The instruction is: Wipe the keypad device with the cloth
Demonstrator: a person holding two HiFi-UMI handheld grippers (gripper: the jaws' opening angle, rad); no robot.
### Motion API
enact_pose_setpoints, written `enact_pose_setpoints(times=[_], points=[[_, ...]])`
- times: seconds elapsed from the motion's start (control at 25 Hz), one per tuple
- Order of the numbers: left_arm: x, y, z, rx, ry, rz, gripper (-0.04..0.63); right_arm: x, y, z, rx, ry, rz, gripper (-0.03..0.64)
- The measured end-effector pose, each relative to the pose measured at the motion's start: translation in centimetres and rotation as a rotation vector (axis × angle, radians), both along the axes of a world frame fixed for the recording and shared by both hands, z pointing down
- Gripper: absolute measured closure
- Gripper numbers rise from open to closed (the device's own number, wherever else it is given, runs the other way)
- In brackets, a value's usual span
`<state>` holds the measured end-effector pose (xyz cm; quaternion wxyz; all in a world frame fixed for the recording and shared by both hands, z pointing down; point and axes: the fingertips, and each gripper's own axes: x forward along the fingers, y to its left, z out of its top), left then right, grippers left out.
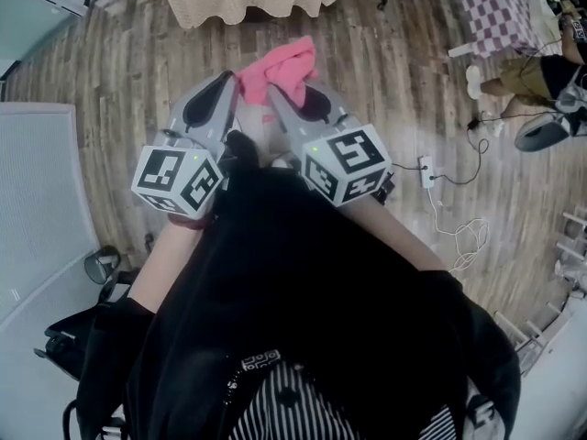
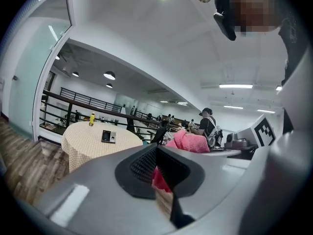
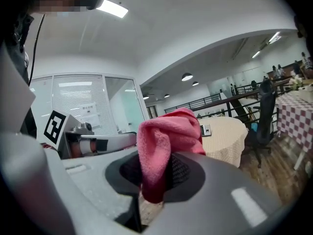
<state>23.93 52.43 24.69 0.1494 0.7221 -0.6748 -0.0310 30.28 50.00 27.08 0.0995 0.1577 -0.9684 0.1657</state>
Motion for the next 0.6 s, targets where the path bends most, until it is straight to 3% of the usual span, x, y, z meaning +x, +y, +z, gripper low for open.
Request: enact_pose_setpoints(times=[0.6], points=[[-9.3,-8.4,1.4,-0.023,0.004,0.078,0.595,-10.2,-7.3,0.8,0.048,0.039,0.041,0.541]])
